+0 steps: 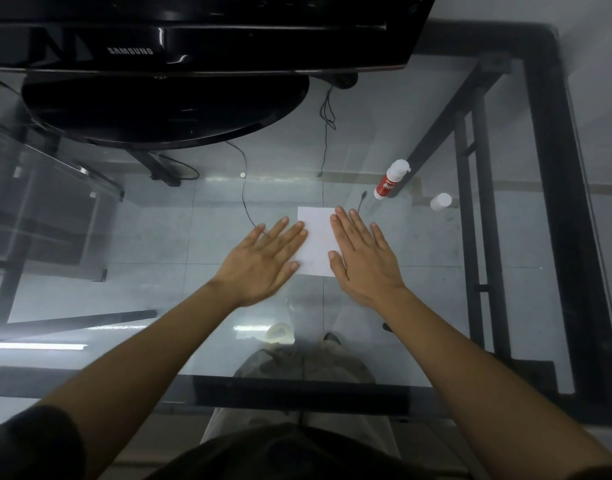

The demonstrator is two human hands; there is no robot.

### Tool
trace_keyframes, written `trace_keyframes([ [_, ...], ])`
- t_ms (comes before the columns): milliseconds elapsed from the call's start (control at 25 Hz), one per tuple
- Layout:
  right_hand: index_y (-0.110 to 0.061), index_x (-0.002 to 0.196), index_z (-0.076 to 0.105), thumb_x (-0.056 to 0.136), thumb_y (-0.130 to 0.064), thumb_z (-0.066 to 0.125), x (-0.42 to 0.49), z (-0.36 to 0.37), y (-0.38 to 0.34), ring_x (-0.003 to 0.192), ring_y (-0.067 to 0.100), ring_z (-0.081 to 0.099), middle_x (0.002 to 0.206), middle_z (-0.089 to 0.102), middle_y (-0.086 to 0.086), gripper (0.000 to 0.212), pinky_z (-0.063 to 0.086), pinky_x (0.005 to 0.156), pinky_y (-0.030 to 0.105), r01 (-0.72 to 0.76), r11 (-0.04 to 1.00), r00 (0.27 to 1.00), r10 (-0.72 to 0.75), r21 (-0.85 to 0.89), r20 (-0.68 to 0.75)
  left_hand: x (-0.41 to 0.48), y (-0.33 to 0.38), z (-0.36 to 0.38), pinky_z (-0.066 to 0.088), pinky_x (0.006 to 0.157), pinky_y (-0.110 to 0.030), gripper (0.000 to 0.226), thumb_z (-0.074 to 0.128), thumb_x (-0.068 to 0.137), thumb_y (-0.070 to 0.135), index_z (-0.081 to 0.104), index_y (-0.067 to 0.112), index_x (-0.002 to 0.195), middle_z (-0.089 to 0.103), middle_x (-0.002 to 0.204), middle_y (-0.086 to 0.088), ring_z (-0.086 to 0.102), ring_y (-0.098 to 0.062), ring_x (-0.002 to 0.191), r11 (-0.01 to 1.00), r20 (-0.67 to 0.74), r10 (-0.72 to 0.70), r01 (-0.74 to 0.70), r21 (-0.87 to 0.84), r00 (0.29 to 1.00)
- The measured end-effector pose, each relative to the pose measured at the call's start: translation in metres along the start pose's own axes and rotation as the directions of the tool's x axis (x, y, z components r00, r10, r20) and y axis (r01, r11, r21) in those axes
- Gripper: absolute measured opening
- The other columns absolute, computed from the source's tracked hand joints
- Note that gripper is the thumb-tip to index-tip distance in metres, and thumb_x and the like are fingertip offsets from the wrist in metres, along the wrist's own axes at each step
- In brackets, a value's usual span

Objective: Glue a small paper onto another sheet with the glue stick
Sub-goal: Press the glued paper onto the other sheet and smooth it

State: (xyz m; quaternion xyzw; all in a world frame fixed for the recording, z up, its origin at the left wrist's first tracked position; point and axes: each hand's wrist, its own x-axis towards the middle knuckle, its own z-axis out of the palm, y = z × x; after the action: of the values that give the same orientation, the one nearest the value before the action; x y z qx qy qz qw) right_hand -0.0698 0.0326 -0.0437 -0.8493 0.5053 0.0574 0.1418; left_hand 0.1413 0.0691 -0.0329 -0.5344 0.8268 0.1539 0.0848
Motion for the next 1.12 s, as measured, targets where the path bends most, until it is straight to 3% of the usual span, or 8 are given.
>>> trace_keyframes([
  [200,-0.017,0.143,-0.006,0.095,-0.041,0.018,-0.001,0.000,0.000,0.140,0.016,-0.010,0.155,-0.004,0.001,0.060,-0.007,0.111,0.037,0.004,1.000,1.000,-0.004,0.015,-0.006,0.017,0.010,0.000,-0.011,0.111,-0.031,0.058,-0.004,0.091,0.051,-0.013,0.022,0.142,-0.012,0.151,0.004,-0.022,-0.011,0.136,0.995,-0.015,0.102,-0.102,-0.006,0.995],
  [400,-0.016,0.143,-0.007,0.095,-0.040,0.019,-0.001,0.001,0.001,0.140,0.015,-0.010,0.155,-0.003,0.001,0.060,-0.007,0.111,0.036,0.004,1.000,1.000,-0.004,0.025,-0.013,0.031,-0.003,-0.007,-0.006,0.112,-0.033,0.057,0.003,0.095,0.045,-0.007,0.020,0.144,-0.002,0.156,-0.001,-0.014,-0.010,0.136,0.994,-0.067,-0.085,0.080,-0.081,0.994],
  [560,-0.016,0.143,-0.006,0.095,-0.041,0.020,0.000,0.002,0.000,0.140,0.016,-0.009,0.155,-0.003,0.002,0.061,-0.007,0.111,0.037,0.000,1.000,1.000,0.000,0.018,-0.012,0.028,0.012,0.002,-0.005,0.112,-0.034,0.053,0.008,0.097,0.042,-0.010,0.020,0.142,-0.008,0.152,0.002,-0.014,-0.012,0.138,0.998,-0.080,0.032,-0.036,-0.049,0.996],
  [720,-0.015,0.143,-0.007,0.095,-0.041,0.020,0.000,0.002,-0.001,0.140,0.018,-0.009,0.155,-0.004,0.004,0.061,-0.008,0.110,0.036,-0.010,1.000,1.000,0.010,-0.001,-0.013,0.029,0.014,0.004,-0.003,0.112,-0.035,0.057,0.009,0.096,0.042,-0.006,0.016,0.145,0.001,0.157,-0.004,-0.008,-0.014,0.140,0.985,-0.089,-0.160,0.154,-0.074,0.983],
  [880,-0.012,0.143,-0.009,0.094,-0.042,0.016,0.000,0.003,-0.004,0.139,0.018,-0.012,0.155,-0.006,0.006,0.062,-0.010,0.109,0.035,-0.036,0.999,0.999,0.036,-0.031,-0.016,0.026,0.033,0.015,-0.005,0.110,-0.035,0.059,0.005,0.095,0.043,-0.009,0.014,0.144,-0.005,0.157,-0.005,-0.012,-0.018,0.140,0.942,-0.078,-0.323,0.313,-0.121,0.943],
  [1120,-0.013,0.141,-0.014,0.094,-0.043,0.008,-0.002,-0.001,-0.003,0.134,0.012,-0.020,0.154,-0.009,0.006,0.060,-0.010,0.110,0.033,-0.028,1.000,0.999,0.028,0.002,-0.019,0.022,0.037,0.014,-0.010,0.111,-0.035,0.064,-0.002,0.090,0.052,-0.018,0.018,0.141,-0.022,0.149,0.001,-0.024,-0.015,0.136,0.923,-0.088,-0.335,0.308,-0.230,0.938],
])
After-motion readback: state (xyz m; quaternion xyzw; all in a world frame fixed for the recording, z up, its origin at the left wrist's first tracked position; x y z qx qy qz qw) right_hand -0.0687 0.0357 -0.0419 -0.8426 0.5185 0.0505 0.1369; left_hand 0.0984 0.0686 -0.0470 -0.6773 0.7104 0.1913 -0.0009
